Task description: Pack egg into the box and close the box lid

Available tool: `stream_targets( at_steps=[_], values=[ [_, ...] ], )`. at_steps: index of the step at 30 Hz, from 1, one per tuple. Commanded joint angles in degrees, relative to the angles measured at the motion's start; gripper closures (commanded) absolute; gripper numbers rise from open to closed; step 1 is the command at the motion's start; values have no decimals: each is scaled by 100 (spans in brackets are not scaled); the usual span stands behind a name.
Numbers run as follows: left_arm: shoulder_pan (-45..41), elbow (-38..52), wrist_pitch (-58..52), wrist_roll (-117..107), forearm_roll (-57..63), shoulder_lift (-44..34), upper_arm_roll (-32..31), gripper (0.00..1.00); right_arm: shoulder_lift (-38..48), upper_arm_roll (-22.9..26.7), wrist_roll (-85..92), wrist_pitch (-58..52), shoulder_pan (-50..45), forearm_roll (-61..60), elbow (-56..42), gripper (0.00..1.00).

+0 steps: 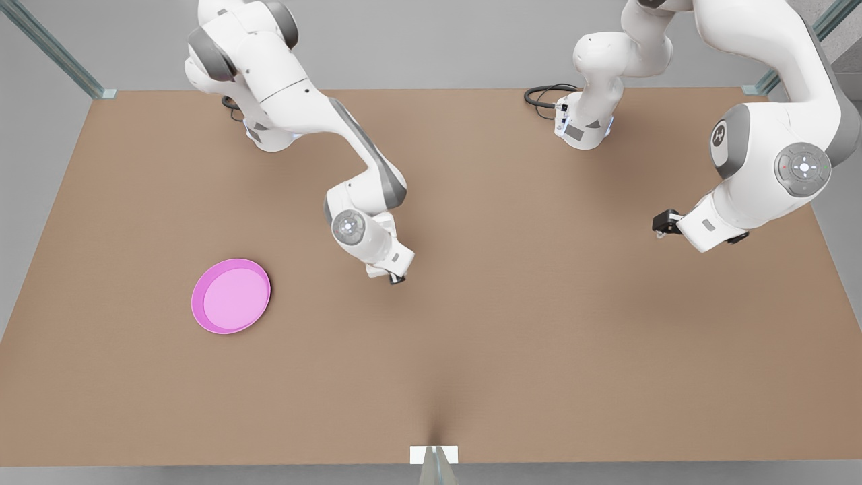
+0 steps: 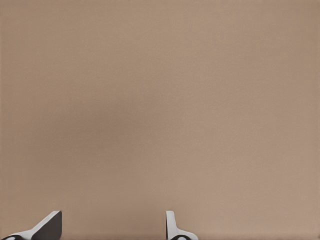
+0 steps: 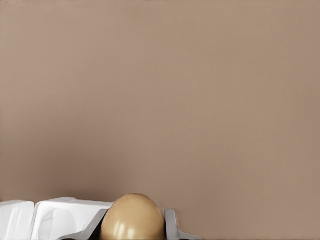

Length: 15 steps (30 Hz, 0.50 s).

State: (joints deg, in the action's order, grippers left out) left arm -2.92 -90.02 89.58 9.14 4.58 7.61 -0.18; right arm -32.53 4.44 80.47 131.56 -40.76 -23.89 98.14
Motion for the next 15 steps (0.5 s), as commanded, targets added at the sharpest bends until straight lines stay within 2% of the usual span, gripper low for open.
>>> stream_targets(
  at_steps=[1,11,15],
  values=[
    [-7,2,-19,-8,-1,-5,0,0,10,-5,-1684,221,-11,-19,47,43],
    [-7,2,-1,-26,-19,30,0,0,599,-5,-1666,124,-117,-2,1128,43],
    [-367,11,-10,-79,-36,109,-70,0,353,-5,-1666,195,-108,-2,997,43]
  ],
)
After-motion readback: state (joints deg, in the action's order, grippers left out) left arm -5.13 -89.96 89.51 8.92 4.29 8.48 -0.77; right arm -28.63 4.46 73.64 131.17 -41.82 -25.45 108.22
